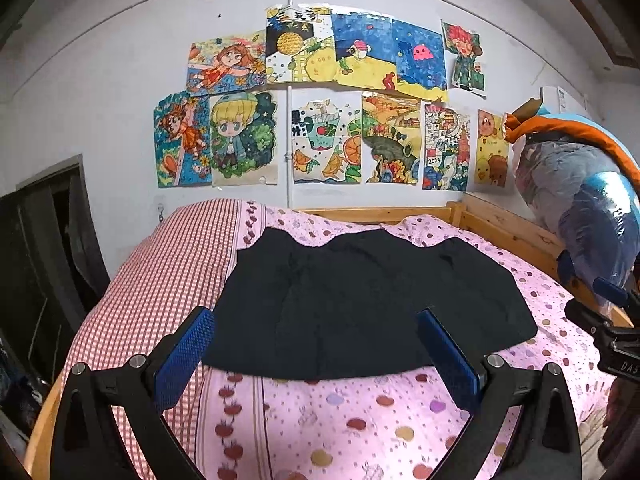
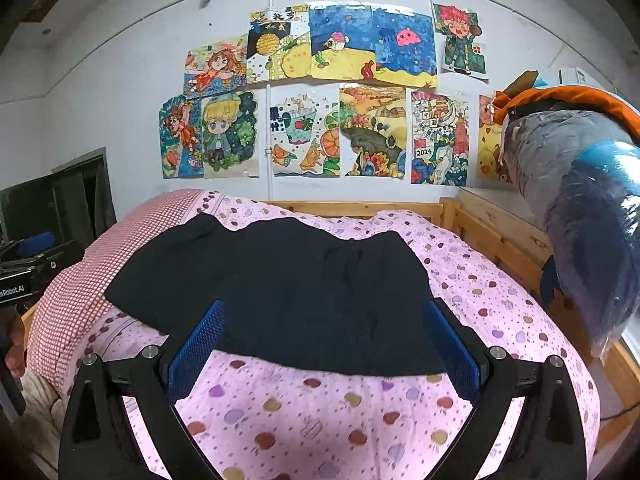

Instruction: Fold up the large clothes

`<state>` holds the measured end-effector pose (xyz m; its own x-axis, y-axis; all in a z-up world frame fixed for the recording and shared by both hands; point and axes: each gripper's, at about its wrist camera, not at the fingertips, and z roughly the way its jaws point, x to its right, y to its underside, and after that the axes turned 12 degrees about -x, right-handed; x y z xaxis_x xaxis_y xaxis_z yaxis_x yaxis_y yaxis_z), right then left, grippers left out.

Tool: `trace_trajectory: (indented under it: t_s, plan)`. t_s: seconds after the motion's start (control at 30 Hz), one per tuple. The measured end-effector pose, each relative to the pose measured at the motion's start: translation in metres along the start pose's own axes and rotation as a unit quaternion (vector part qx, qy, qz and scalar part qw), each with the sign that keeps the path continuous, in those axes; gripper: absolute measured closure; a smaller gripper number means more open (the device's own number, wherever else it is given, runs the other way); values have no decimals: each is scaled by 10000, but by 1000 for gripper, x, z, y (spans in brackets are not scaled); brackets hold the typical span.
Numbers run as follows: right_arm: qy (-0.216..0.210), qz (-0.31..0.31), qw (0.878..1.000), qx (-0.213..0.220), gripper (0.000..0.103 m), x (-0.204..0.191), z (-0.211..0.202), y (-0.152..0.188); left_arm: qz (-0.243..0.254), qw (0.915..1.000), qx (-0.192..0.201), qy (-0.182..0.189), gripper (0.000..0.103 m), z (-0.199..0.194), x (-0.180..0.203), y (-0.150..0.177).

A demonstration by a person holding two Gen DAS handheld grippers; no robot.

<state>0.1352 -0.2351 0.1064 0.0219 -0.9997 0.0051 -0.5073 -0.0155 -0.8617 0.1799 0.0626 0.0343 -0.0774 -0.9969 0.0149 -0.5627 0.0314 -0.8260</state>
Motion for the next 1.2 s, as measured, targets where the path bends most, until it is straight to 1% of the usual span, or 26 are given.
trace_trajectory:
  t_s: [0.17,0.37,0.5,0.67,0.8,1.0,1.2]
  plan:
    - [-129,48,9999,24,6,-5,-12,9,85,9999,-4,-92,0,-13,1,13]
    - [-89,-72,9999,128,5,-12,-24,18,187,9997,42,-143,0,-28,6,27]
    - [-93,-115,9997,169,5,-17,-30,24,106,9998,-12,-176,0,-35,9,38]
    - [-131,-99,9996,216,5,-19,-37,36,104,9997,-61,-212,0,-39,13,50]
    - [-86,-11,9996,251,5,-16,-40,47,100,9995,1,-289,0,-42,14,61]
    - [-130,165,9995,252,5,-11,-39,58,120,9990,130,-414,0,-47,13,69]
    - [-136,169,9994,263,5,-12,-38,66,116,9989,101,-434,0,-45,10,78]
